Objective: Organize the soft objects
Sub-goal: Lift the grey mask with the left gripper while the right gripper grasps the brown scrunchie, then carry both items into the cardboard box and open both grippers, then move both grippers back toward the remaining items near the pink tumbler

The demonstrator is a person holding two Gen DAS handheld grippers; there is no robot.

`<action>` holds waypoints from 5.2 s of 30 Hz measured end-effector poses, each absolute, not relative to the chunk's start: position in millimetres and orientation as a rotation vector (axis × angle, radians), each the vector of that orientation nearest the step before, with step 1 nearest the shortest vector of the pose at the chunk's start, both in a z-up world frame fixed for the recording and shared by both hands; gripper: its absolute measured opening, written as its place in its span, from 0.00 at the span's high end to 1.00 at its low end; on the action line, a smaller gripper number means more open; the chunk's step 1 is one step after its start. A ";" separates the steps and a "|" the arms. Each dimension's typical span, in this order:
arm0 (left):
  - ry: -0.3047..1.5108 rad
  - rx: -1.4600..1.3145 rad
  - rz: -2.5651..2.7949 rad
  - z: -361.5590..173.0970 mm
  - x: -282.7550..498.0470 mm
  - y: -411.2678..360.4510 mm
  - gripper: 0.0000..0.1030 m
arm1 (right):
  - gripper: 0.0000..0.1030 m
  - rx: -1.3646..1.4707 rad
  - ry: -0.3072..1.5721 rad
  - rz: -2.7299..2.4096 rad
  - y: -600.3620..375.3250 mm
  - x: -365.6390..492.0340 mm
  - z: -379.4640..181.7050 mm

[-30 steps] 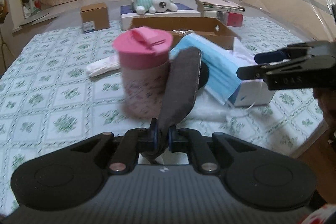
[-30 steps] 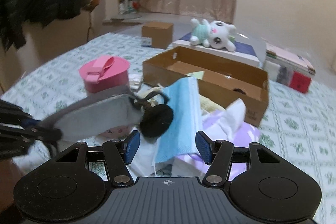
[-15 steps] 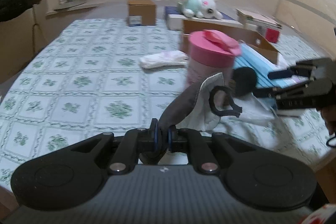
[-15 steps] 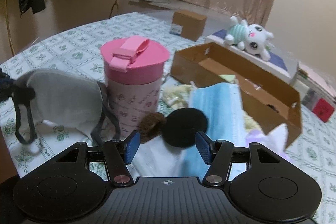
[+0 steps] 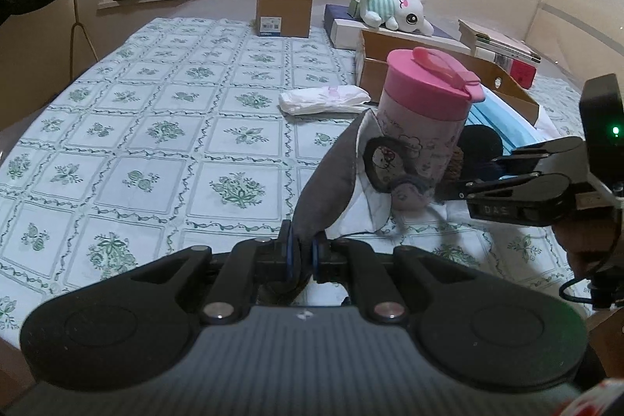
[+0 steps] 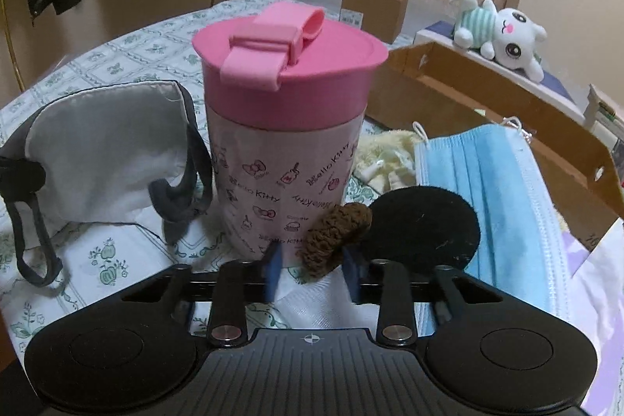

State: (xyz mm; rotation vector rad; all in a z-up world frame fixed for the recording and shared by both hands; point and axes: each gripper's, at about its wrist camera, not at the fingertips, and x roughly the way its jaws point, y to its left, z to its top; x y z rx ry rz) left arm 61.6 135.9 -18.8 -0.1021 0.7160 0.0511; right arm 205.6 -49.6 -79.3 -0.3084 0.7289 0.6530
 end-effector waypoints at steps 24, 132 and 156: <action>0.594 -0.054 -0.067 43.6 29.5 86.8 0.93 | 0.91 -0.137 0.653 0.566 -116.0 119.9 -1.9; 0.690 0.181 -0.255 73.4 405.2 49.3 0.65 | 0.47 0.069 0.711 0.476 -192.0 402.0 33.4; 0.582 -0.019 -0.110 119.3 139.0 103.0 0.64 | 0.47 0.142 0.555 0.446 -195.4 148.2 79.1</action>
